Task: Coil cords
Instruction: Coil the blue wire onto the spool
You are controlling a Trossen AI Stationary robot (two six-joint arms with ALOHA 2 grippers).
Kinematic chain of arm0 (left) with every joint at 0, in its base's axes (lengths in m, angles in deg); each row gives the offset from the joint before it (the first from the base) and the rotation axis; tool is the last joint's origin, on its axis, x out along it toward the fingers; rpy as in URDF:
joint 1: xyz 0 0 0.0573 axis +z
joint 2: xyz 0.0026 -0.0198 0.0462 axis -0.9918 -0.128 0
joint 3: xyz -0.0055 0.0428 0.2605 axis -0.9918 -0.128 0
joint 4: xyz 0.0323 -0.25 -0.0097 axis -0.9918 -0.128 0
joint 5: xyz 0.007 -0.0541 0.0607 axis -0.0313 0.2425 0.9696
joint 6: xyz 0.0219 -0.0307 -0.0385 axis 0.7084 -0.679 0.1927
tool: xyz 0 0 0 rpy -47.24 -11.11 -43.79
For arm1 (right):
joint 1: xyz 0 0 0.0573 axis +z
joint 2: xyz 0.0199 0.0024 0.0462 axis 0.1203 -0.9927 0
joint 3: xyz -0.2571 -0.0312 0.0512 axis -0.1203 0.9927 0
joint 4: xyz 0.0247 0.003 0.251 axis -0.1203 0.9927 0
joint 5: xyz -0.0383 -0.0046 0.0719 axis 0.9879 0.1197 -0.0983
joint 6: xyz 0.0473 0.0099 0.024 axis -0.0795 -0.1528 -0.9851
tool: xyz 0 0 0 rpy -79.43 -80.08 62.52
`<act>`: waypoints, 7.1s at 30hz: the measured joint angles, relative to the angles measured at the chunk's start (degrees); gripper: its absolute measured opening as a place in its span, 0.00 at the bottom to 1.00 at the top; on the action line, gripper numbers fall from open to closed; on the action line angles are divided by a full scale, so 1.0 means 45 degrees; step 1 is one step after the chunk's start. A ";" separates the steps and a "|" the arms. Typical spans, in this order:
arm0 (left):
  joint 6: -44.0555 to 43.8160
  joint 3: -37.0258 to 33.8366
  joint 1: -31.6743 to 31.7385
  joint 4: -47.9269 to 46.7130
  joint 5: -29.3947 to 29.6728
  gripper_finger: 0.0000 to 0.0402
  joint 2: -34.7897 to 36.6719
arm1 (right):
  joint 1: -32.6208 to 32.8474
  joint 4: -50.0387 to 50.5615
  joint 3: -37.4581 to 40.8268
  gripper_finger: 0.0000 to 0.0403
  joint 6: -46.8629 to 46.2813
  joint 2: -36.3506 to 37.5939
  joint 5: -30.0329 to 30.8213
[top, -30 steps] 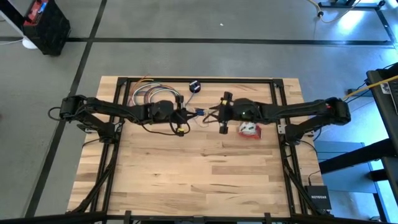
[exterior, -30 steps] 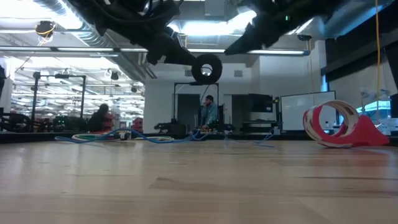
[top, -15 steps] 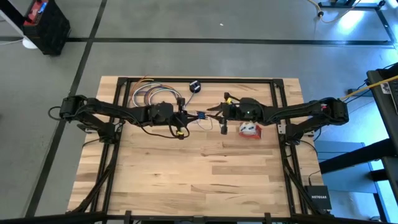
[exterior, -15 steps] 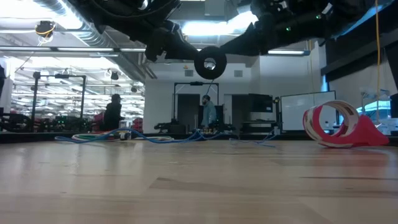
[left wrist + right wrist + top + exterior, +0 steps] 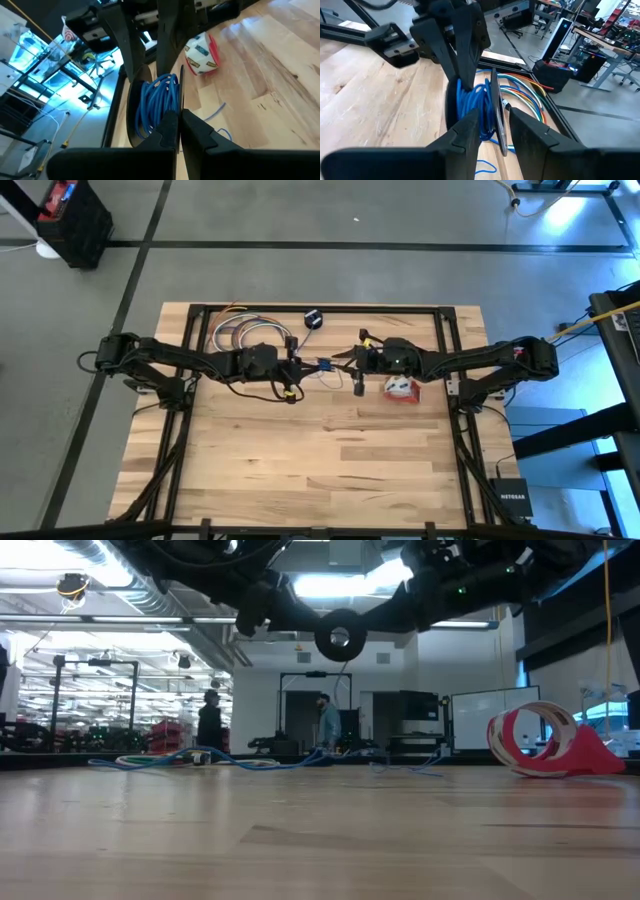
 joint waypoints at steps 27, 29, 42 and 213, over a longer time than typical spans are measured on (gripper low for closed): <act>-0.2047 0.0000 0.0013 0.0407 0.0558 0.24 -0.0005 | 0.0019 0.0257 -0.0211 0.01 0.0891 0.0018 0.1450; -0.2082 0.0000 -0.0067 0.0232 0.1303 0.30 -0.0005 | 0.0015 0.0515 -0.0334 0.02 0.0891 0.0169 0.1793; -0.3078 0.0000 -0.0521 -0.0032 0.3410 0.41 0.0304 | 0.0015 0.1614 -0.0432 0.01 0.0479 0.3165 0.4308; -0.5317 0.0695 -0.0708 0.5999 0.1762 0.01 -0.2594 | 0.3498 -0.3509 -0.0423 0.01 0.2776 0.1339 0.4982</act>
